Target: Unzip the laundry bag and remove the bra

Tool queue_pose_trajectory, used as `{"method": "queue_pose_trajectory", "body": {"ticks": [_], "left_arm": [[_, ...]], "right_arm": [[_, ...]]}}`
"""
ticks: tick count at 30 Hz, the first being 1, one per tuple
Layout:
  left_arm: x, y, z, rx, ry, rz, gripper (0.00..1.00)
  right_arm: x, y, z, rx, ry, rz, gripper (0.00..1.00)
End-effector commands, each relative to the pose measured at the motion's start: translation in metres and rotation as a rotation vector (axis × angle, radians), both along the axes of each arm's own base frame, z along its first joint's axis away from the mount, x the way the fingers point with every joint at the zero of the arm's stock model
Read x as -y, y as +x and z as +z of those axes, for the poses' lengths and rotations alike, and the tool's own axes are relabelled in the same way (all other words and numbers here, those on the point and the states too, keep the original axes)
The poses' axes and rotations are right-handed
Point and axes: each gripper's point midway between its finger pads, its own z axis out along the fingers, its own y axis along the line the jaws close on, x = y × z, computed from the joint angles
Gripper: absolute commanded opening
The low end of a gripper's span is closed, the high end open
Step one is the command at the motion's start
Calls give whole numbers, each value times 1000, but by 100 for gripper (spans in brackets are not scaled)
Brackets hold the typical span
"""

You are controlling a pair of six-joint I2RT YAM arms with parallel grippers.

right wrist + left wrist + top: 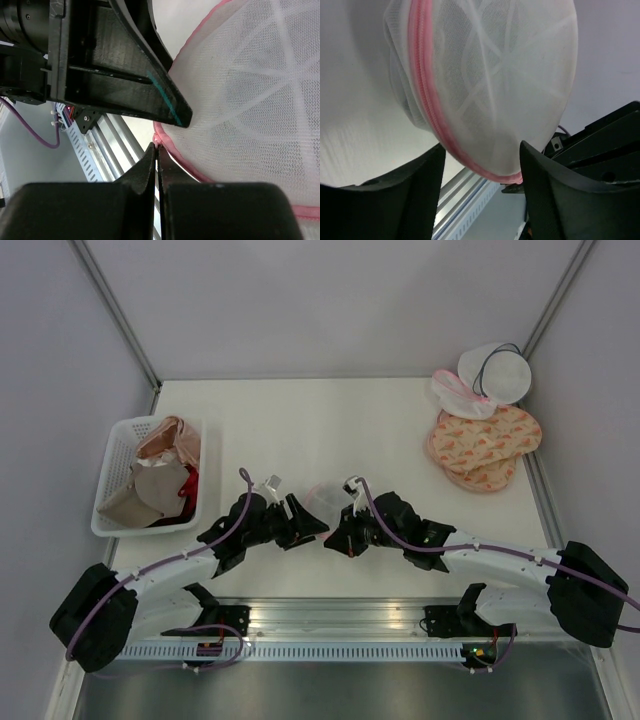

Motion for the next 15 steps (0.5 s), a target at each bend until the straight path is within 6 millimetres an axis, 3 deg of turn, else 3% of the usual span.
{"method": "queue_pose_trajectory", "body": {"ticks": [1,2,4,5,8,12,13,15], "left_arm": [[16,15,26,42,-124,26,64],[17,17,28,46,-128,26,51],[21,22,32,57,-124,30,36],[21,24,32,63,-117,31,23],[19,29,32,77,-78,43,4],[17,32,32,111,-21,23,2],[19,33,35,129,-15,9,2],[15,33,28,138,38,-14,2]], "right_arm": [[-5,7,20,59,26,0,0],[-4,6,19,60,18,1,1],[2,4,14,49,-15,-6,0],[4,5,13,53,-31,-12,0],[19,5,-2,39,-137,-49,0],[75,18,-33,17,-438,-246,0],[91,31,-34,55,-500,-341,0],[108,38,-33,72,-564,-409,1]]}}
